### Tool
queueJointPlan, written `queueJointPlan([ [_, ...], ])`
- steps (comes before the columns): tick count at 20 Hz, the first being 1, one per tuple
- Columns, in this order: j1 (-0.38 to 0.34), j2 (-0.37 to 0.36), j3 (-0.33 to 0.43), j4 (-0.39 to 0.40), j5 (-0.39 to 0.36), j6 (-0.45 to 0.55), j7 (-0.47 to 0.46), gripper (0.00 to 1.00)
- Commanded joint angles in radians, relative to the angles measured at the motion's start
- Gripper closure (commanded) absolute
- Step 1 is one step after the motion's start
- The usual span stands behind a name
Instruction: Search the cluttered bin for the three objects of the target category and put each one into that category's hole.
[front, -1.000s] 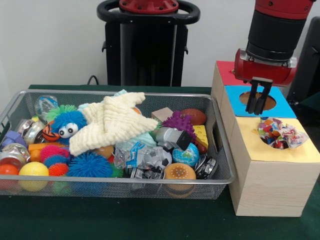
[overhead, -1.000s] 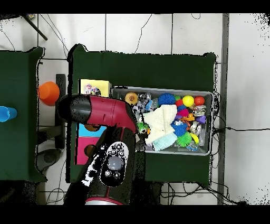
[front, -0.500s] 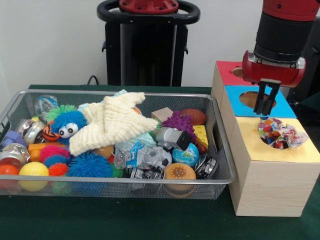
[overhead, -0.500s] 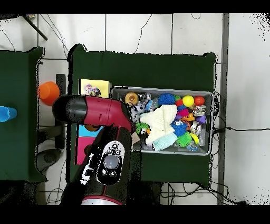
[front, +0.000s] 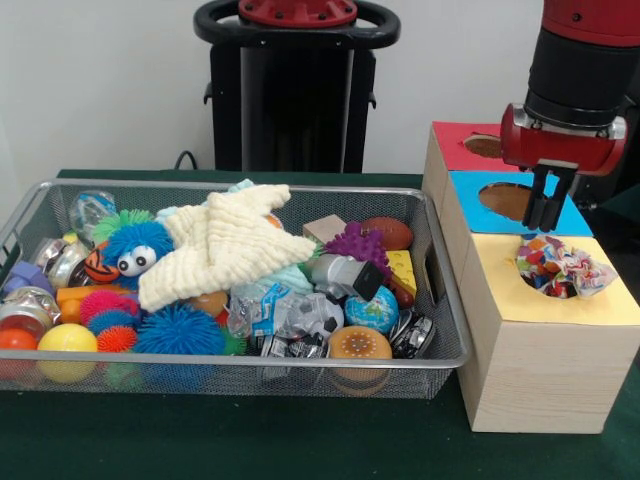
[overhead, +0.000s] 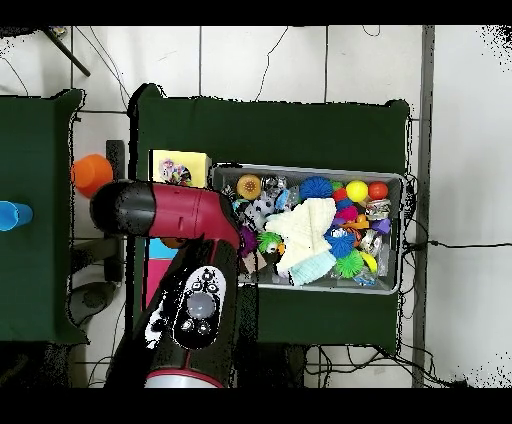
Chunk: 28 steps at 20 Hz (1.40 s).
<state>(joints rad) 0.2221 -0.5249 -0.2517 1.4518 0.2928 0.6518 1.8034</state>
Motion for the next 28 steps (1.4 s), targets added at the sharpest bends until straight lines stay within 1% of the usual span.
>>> queueJointPlan([
  [1,-0.012,0.05,0.082,-0.017,0.039,-0.049,0.22,1.0],
  [6,-0.013,0.049,0.088,-0.018,0.045,-0.051,0.218,1.0],
  [11,-0.011,0.067,0.092,-0.019,0.049,-0.08,0.222,1.0],
  [14,-0.007,0.075,0.091,-0.028,0.051,-0.079,0.225,1.0],
  [21,0.007,0.122,0.08,-0.052,0.044,-0.106,0.233,1.0],
  [28,0.015,0.16,0.078,-0.054,0.036,-0.156,0.236,1.0],
])
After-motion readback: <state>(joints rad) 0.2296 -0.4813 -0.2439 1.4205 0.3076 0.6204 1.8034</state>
